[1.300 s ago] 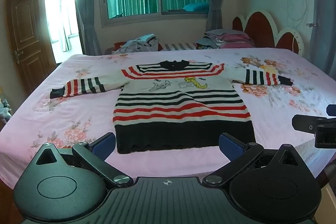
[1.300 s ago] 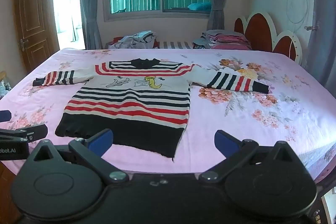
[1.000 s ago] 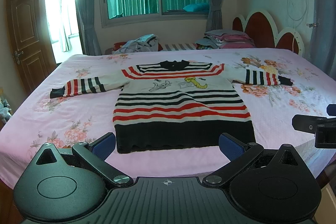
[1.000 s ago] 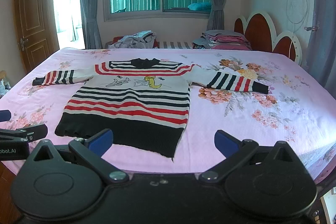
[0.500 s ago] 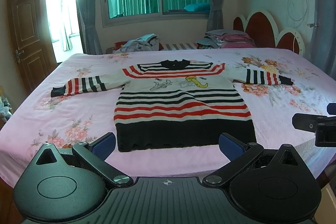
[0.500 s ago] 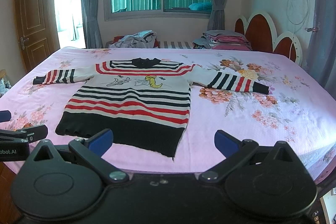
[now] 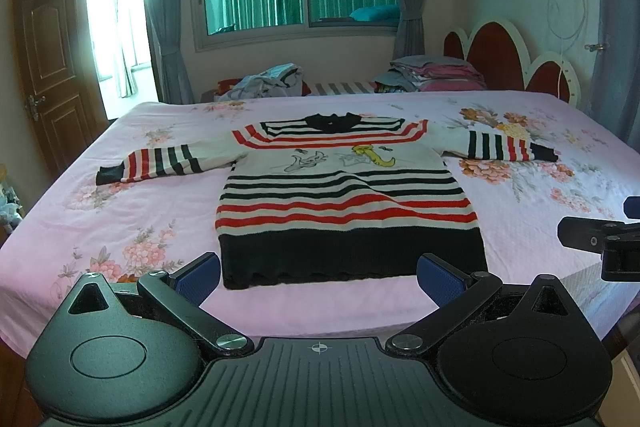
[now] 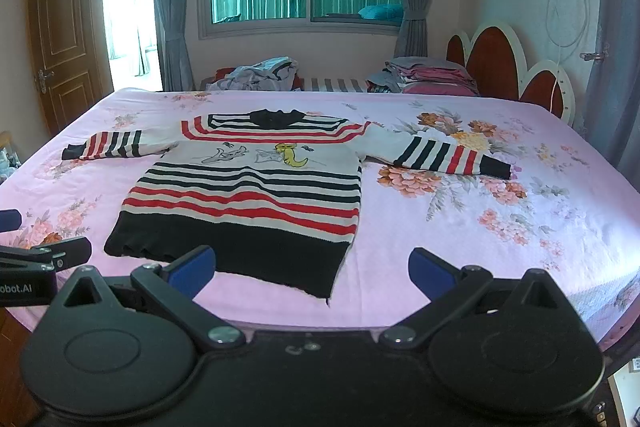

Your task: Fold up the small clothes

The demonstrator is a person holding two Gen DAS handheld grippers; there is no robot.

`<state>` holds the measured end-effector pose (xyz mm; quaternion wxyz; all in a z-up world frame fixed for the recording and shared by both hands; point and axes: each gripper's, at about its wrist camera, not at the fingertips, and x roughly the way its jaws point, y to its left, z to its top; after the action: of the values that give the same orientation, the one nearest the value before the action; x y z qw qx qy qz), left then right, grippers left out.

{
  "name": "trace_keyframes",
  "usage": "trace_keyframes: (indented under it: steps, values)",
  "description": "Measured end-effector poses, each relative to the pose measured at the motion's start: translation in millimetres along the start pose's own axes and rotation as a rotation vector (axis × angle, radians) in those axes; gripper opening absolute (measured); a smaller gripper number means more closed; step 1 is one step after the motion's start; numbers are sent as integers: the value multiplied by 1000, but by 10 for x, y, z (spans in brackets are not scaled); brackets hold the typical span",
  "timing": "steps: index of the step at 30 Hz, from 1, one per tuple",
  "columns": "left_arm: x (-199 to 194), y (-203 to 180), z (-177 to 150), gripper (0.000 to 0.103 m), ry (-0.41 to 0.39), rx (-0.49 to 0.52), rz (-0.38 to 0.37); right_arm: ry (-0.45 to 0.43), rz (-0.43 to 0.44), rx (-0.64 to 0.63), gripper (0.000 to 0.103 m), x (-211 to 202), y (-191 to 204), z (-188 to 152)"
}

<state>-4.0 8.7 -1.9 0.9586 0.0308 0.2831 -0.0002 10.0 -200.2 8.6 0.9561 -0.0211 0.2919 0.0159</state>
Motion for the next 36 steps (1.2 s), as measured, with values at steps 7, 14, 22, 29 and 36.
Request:
trace_keyframes:
  steps: [7, 14, 22, 29, 36]
  values:
    - [16, -15, -18, 103, 5, 4, -2, 2, -1, -1, 103, 33, -4, 2]
    - [107, -2, 14, 103, 11, 22, 11, 7, 2, 3, 103, 51, 1, -2]
    - [417, 241, 234, 103, 7, 23, 53, 18, -23, 18, 103, 382, -56, 141]
    - [918, 313, 437, 103, 19, 26, 40, 24, -64, 30, 103, 772, -79, 385]
    - [1501, 394, 769, 103, 36, 15, -18, 25, -130, 88, 103, 1164, -144, 669]
